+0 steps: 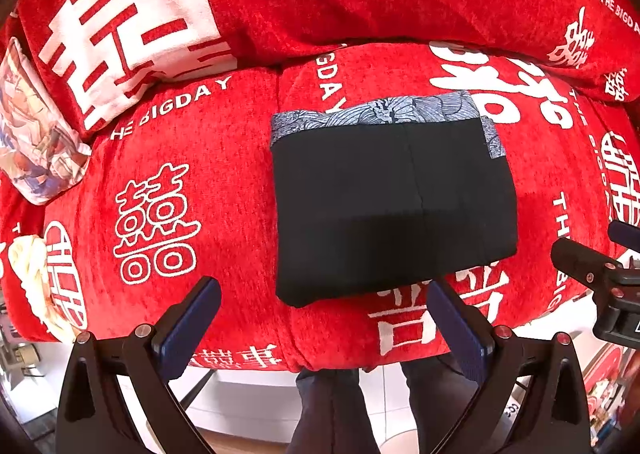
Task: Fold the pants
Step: 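Open both grippers and pull them back from the folded trousers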
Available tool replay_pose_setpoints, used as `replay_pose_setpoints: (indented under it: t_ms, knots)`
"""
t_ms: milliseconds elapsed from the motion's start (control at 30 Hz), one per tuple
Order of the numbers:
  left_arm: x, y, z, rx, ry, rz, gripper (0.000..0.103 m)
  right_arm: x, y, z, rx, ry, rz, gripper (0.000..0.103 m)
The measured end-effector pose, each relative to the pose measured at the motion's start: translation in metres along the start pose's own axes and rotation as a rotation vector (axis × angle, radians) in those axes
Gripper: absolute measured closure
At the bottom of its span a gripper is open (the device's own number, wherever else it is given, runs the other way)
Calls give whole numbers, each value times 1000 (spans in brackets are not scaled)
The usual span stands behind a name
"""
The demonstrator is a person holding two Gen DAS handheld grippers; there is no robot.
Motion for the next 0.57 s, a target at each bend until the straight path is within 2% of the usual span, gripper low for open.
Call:
replay_pose_setpoints:
  t_ms: [367,567]
  knots:
    - [-2,1,1,-4,9,-13,0,-1,0,2,-2,12,-12,0]
    - [1,2,-3,15,14,13,0,-1,-1,2,-7,10,-11,0]
Point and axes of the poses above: each gripper's, at about its wrist camera, not at the fingertips, and z roughly the way its jaws point, x to its right, y to its underside, the point moved 4 cm from there along z, roughly the way its jaws point, and after that the axes turned 5 degrees about -z, right-handed, at the moved point
